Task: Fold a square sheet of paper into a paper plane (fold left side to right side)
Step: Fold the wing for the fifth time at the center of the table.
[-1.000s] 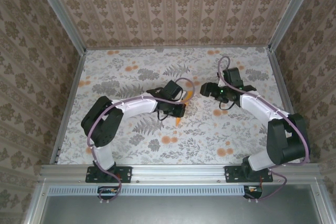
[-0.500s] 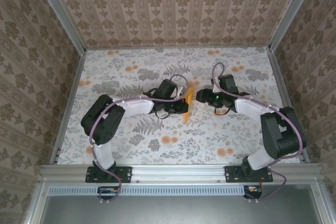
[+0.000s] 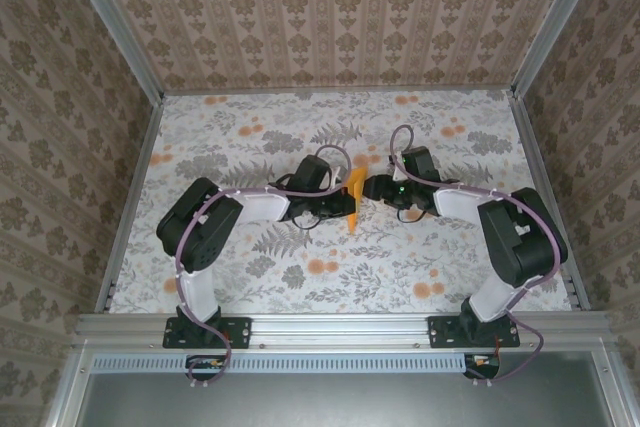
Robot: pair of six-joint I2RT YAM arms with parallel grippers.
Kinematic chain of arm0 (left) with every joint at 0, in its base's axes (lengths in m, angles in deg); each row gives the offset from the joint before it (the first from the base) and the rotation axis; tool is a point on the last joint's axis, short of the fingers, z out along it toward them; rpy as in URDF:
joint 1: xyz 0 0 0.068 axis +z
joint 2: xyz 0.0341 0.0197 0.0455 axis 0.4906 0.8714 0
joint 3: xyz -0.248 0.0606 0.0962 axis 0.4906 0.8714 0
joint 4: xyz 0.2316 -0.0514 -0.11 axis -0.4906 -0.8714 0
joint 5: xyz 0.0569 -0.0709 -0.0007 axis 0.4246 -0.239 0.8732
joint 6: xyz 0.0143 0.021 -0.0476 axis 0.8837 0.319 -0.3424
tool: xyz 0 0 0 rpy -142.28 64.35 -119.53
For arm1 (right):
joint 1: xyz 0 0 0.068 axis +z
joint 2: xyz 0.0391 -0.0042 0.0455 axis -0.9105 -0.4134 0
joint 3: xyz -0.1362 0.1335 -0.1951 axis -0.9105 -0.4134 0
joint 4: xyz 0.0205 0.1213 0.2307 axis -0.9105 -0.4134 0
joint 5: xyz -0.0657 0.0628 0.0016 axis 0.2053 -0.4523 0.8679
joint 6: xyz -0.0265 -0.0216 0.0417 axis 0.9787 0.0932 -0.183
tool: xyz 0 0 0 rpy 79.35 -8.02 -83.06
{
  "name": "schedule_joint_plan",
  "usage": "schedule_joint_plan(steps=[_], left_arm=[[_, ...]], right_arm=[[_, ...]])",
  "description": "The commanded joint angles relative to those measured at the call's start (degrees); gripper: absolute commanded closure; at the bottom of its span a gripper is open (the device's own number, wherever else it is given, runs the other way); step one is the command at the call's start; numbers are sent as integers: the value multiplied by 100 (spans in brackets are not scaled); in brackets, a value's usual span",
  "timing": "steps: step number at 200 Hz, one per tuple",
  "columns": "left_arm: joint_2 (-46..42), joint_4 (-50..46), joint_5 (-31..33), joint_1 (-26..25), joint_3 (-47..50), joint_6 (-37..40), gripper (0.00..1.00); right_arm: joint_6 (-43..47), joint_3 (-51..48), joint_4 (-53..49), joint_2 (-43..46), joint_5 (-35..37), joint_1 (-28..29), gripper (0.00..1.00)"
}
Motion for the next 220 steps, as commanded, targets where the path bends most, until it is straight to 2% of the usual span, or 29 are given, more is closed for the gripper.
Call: schedule_joint_plan(steps=[1, 115, 220], left_arm=[[18, 275, -116, 84, 120, -216, 100], [-34, 294, 95, 106, 276, -405, 100], [-34, 273, 147, 127, 268, -424, 100]], right_arm=[[-370, -46, 548, -220, -203, 73, 42], [-843, 374, 789, -956, -144, 184, 47], [-866, 791, 264, -1330, -6, 295, 54]])
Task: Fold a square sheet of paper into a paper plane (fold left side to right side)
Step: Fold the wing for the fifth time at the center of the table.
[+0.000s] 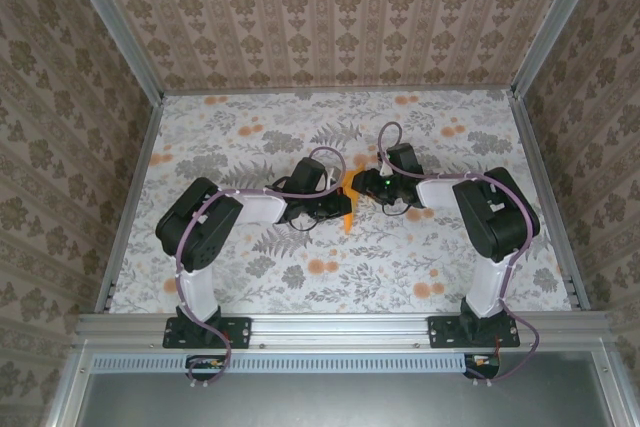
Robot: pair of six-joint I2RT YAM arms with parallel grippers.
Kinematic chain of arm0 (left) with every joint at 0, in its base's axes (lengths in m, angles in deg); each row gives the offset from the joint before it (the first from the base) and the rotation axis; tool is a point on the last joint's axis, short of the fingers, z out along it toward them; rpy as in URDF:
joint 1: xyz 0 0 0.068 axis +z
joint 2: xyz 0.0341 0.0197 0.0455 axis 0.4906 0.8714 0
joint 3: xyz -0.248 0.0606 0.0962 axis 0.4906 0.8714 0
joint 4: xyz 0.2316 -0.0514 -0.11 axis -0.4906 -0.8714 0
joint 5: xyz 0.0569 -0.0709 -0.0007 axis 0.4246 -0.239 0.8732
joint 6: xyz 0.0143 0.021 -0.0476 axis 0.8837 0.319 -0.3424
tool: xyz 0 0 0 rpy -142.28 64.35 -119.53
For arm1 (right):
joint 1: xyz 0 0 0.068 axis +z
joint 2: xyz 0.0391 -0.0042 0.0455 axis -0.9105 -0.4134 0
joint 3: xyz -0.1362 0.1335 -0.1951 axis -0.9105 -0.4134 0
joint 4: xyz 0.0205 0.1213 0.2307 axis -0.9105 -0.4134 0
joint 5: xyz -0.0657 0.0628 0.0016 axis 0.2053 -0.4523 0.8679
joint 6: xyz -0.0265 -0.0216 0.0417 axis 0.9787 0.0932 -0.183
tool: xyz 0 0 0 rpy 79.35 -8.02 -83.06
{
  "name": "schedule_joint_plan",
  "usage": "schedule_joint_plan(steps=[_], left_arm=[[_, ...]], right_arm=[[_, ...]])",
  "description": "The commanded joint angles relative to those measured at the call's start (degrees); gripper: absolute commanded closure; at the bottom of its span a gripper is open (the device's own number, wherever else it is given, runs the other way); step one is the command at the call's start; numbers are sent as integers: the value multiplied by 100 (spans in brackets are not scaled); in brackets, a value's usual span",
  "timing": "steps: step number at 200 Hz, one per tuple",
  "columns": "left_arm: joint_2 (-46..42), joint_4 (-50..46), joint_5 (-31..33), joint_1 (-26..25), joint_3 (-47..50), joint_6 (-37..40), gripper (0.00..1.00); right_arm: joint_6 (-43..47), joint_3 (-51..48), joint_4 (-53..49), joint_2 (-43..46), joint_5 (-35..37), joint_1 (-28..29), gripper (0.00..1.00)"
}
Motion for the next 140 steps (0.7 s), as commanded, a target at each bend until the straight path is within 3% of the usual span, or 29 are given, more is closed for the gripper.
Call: schedule_joint_plan(steps=[1, 81, 140], left_arm=[[-34, 23, 31, 49, 46, -76, 100], [-279, -59, -23, 86, 26, 21, 76], [-573, -88, -131, 489, 230, 7, 62]], right_arm=[[-40, 117, -302, -185, 86, 56, 55], [28, 180, -552, -301, 139, 54, 56], [24, 178, -544, -293, 134, 53, 57]])
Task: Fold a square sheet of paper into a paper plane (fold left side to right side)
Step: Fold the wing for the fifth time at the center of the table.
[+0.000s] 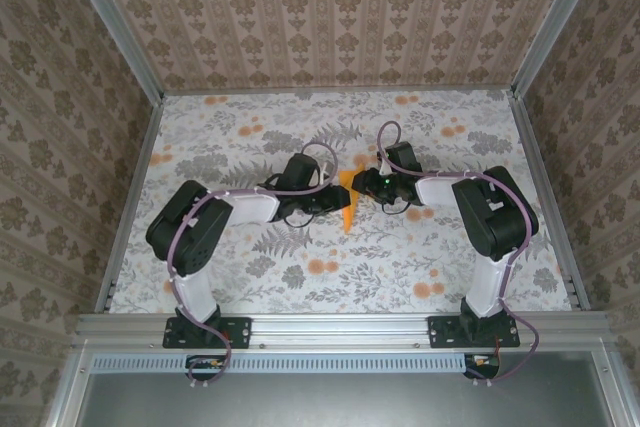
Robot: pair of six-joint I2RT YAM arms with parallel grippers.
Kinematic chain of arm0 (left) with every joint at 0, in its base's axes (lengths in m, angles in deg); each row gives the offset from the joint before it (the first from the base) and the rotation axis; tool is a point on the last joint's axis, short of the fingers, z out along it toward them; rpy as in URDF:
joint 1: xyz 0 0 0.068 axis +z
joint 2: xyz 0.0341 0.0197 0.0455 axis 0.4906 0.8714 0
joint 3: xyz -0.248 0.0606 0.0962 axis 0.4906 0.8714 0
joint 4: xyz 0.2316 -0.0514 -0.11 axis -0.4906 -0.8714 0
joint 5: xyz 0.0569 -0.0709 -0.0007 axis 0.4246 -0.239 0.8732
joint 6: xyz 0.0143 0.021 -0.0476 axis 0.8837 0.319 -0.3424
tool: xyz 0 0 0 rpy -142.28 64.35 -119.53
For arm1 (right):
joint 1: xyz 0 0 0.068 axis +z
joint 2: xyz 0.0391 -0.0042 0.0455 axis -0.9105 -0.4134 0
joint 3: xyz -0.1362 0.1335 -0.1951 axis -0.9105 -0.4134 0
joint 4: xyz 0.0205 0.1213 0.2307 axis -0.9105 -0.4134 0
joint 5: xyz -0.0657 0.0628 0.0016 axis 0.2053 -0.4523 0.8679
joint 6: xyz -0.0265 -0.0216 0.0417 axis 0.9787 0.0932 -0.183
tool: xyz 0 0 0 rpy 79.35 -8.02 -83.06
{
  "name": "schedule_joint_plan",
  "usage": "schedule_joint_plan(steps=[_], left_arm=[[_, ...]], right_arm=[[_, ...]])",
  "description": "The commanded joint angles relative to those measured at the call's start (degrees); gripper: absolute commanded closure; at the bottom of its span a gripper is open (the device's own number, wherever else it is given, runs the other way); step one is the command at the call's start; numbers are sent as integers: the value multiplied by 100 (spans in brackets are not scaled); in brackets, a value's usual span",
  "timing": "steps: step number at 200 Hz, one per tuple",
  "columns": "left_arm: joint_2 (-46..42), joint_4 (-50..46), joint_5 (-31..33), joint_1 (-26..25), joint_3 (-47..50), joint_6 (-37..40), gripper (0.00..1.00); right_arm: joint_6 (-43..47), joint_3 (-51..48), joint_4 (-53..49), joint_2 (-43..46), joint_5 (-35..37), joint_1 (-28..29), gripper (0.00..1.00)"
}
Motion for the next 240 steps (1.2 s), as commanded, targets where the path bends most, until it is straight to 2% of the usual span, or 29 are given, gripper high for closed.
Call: schedule_joint_plan(steps=[1, 42, 87, 180, 198, 240], left_arm=[[-189, -43, -129, 217, 86, 34, 62], [93, -10, -311, 414, -201, -20, 61], [515, 389, -501, 414, -352, -246, 62], [952, 580, -634, 371, -652, -328, 62], [1005, 580, -651, 371, -698, -325, 66], [1102, 471, -638, 389, -813, -265, 82]], right_arm=[[4, 38, -288, -232, 108, 51, 57], [2, 17, -279, -227, 91, 51, 57], [13, 5, -310, -210, 82, 51, 57], [41, 35, -376, -217, 71, 51, 57], [48, 39, -392, -214, 82, 51, 57], [66, 70, -419, -205, 60, 52, 57]])
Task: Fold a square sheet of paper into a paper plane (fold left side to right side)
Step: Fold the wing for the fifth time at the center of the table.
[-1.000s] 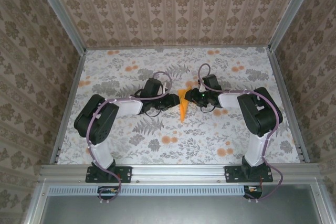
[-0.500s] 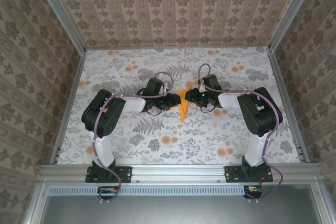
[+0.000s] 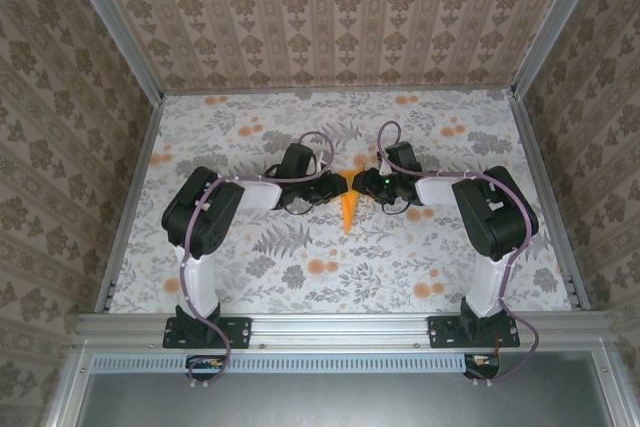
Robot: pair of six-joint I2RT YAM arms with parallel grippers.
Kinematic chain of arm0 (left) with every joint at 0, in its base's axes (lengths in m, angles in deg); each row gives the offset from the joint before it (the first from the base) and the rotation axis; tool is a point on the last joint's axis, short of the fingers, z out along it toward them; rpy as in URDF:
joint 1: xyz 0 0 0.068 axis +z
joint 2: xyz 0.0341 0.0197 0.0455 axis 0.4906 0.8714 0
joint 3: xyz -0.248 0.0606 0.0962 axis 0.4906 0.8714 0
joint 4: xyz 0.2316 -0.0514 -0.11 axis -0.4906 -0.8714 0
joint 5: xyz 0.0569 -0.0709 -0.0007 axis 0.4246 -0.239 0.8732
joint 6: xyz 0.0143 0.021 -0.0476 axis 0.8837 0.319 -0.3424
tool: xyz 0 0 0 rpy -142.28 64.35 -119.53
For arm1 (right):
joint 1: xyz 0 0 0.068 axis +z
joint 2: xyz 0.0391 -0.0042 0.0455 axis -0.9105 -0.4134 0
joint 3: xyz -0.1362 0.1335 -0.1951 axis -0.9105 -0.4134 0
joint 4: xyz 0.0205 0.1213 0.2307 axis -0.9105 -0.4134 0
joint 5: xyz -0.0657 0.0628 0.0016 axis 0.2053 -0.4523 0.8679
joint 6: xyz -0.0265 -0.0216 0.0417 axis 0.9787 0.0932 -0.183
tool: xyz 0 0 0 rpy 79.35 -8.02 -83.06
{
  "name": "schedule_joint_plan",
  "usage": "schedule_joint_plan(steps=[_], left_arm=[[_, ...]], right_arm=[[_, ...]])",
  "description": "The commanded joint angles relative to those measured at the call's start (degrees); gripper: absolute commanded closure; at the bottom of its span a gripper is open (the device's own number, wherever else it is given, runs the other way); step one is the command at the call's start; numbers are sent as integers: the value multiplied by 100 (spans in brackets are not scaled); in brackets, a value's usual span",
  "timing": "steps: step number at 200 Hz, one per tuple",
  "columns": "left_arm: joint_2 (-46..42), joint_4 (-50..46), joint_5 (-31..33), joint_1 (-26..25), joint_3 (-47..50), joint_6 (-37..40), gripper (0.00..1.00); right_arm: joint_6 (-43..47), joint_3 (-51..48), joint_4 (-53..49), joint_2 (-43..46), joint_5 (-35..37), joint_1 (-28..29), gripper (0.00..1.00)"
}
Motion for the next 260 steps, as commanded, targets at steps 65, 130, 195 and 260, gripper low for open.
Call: schedule_joint_plan(steps=[65, 130, 195, 260], left_arm=[[96, -688, 9, 74, -413, 803, 100], [173, -1158, 4, 145, -630, 1443, 100], [185, -1197, 35, 163, -641, 1488, 100], [230, -1215, 44, 171, -676, 1474, 100]], right_arm=[[155, 195, -499, 103, -71, -78, 53], [226, 666, -786, 165, -223, -261, 41], [-9, 1095, -930, -282, -280, -232, 36], [-18, 1297, -1022, -584, -285, -181, 36]])
